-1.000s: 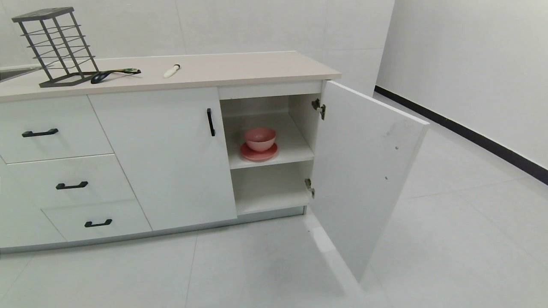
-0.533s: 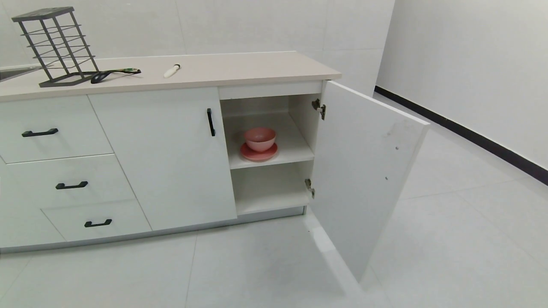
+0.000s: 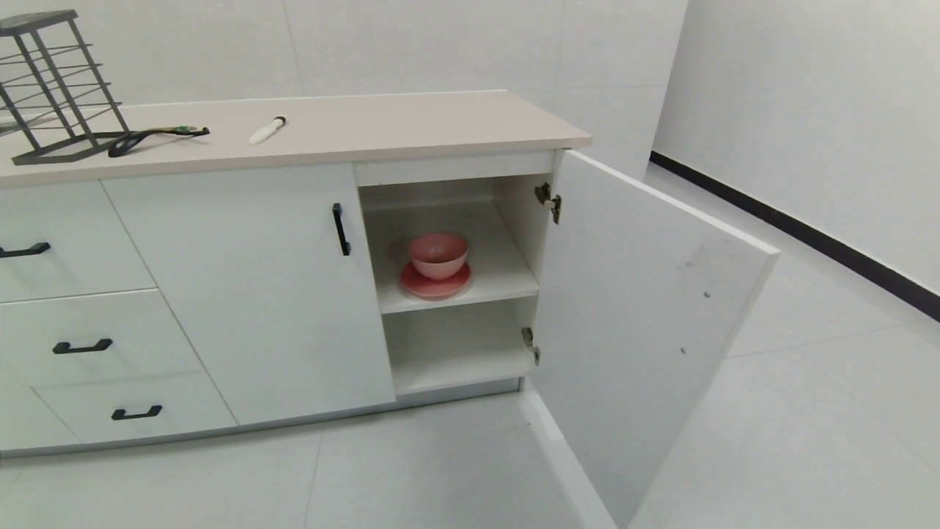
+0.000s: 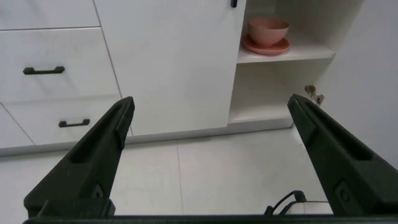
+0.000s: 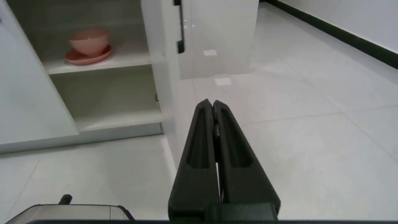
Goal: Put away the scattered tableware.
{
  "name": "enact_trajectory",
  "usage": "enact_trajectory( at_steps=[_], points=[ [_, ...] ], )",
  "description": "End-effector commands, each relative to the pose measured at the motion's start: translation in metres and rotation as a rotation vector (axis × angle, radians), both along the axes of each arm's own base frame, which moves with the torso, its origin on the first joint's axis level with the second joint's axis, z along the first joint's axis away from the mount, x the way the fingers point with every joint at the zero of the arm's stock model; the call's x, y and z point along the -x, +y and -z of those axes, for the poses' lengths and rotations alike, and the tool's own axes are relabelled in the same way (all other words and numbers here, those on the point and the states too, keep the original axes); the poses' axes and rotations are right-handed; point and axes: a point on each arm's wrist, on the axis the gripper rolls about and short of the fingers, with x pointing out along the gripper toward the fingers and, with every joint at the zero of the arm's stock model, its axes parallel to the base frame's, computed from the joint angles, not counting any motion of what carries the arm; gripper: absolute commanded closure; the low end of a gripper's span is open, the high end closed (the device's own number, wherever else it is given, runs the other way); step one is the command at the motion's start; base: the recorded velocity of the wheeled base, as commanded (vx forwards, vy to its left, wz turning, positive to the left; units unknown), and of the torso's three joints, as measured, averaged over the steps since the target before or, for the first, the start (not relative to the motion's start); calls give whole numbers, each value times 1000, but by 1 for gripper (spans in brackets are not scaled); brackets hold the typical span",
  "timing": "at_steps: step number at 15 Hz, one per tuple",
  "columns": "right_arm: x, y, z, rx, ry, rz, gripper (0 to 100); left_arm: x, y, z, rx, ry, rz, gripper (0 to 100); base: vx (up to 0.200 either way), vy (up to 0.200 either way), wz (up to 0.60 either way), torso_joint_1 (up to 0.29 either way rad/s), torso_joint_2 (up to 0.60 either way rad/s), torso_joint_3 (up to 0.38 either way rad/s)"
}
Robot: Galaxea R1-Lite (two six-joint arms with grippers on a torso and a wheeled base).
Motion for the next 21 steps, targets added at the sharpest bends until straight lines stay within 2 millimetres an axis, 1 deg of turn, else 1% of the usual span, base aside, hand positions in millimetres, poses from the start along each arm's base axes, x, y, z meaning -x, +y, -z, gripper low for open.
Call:
enact_trajectory(
  at_steps=[1, 9, 10, 11, 12, 13, 15, 16, 18, 19, 21],
  points=[
    [0, 0, 0, 0, 0, 0, 100, 0, 0, 0, -1, 1, 1, 0, -200, -200, 0, 7, -2, 2],
    [0, 0, 0, -3, -1, 0, 100, 0, 0, 0, 5, 1, -1, 0, 0, -200, 0, 4, 1, 1],
    [0, 0, -1, -1, -6, 5, 100, 0, 0, 0, 3, 1, -1, 0, 200, -200, 0, -2, -2, 2],
    [0, 0, -9, 0, -84, 9, 100, 0, 0, 0, 3, 1, 1, 0, 0, 0, 0, 0, 0, 0],
    [2, 0, -21, 0, -173, 3, 100, 0, 0, 0, 3, 1, -1, 0, 0, 0, 0, 0, 0, 0],
    [3, 1, -36, 0, -187, -40, 100, 0, 0, 0, -1, 1, 1, 0, 0, 0, 0, 0, 0, 0],
    [-9, 4, -73, 24, -121, -179, 100, 0, 0, 0, 2, 1, 1, 0, 0, 0, 0, 0, 0, 0],
    [-23, 5, -92, 71, -81, -261, 100, 0, 0, 0, 3, 1, 1, 0, 0, 0, 0, 0, 0, 0],
    [-55, 8, -120, 129, -58, -363, 100, 0, 0, 0, 5, 1, 1, 0, 0, 0, 0, 0, 0, 0],
    [-74, 10, -126, 140, -58, -416, 100, 0, 0, 0, 5, -1, 1, 0, 0, 0, 0, 0, 0, 0],
    [-107, 16, -127, 144, -51, -470, 100, 0, 0, 0, 6, 1, -1, 0, 0, 0, 0, 0, 0, 0]
  ],
)
